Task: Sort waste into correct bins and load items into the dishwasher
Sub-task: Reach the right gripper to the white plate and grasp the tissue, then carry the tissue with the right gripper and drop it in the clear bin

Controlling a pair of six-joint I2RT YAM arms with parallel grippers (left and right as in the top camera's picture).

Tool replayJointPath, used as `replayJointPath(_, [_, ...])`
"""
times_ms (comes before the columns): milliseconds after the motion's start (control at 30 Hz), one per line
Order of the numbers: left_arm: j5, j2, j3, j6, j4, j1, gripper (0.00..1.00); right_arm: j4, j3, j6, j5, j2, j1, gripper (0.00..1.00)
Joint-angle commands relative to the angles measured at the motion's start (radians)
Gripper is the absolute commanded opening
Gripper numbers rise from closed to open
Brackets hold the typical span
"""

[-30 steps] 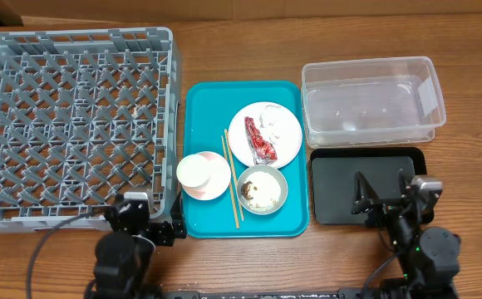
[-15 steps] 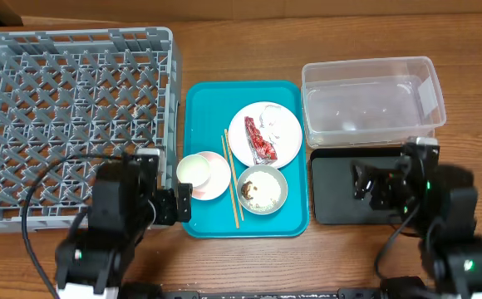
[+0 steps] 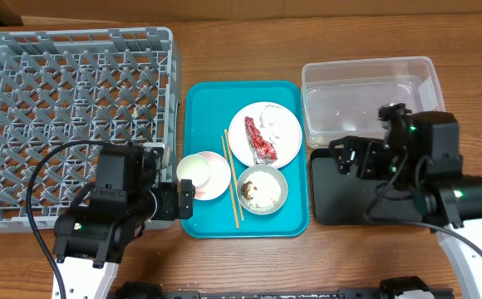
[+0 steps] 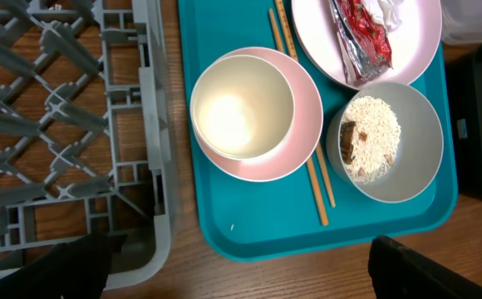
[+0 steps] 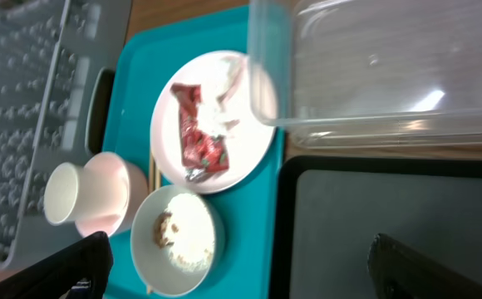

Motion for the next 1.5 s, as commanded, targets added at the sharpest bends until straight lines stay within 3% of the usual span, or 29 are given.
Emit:
replayJointPath(0, [-0.012, -0.001, 0.031, -0.025, -0.006, 0.032, 1.0, -0.012, 0.095, -0.024, -0.005, 0.05, 0.067, 1.0])
replayJointPath(200, [-0.031, 0.002, 0.031, -0.048, -0.024, 0.111, 1.0, -0.069, 0.31, -0.023, 0.17, 0.254, 0.251, 0.99])
replayJointPath(367, [-0.031, 0.003, 0.031, -0.048, -0.017, 0.119, 1.0, -0.01, 0.423, -0.023, 0.27, 0.426, 0.332, 0.99])
replayJointPath(467, [-0.031, 0.003, 0.031, -0.048, -0.017, 0.119, 1.0, 0.065, 0.44, -0.007, 0.314, 0.519, 0.359, 0.98])
replayJointPath(600, [-0.031, 0.003, 0.031, -0.048, -0.018, 0.119, 1.0, 0.143, 0.44, 0.072, 0.396, 0.629, 0.375, 0.89])
replayJointPath(767, [-0.031, 0.003, 0.031, -0.048, -0.018, 0.119, 1.0, 0.208, 0.44, 0.165, 0.373, 0.768, 0.375, 0.86])
replayJointPath(1033, [-0.031, 0.003, 0.03, -0.048, -0.018, 0.119, 1.0, 0.235, 0.44, 0.196, 0.359, 0.924, 0.388, 0.71])
replayJointPath(1200, [-0.031, 0.003, 0.03, -0.048, -0.018, 0.119, 1.0, 0.233, 0.44, 0.2, 0.359, 0.982, 0.399, 0.56])
replayJointPath(1367, [-0.031, 0.003, 0.03, -0.047, -0.023, 0.119, 1.0, 0.217, 0.446, 0.2, 0.359, 0.982, 0.401, 0.18])
replayJointPath(1467, [-0.031, 0.003, 0.03, -0.047, -0.022, 0.119, 1.0, 0.175, 0.481, 0.199, 0.368, 0.948, 0.396, 0.08])
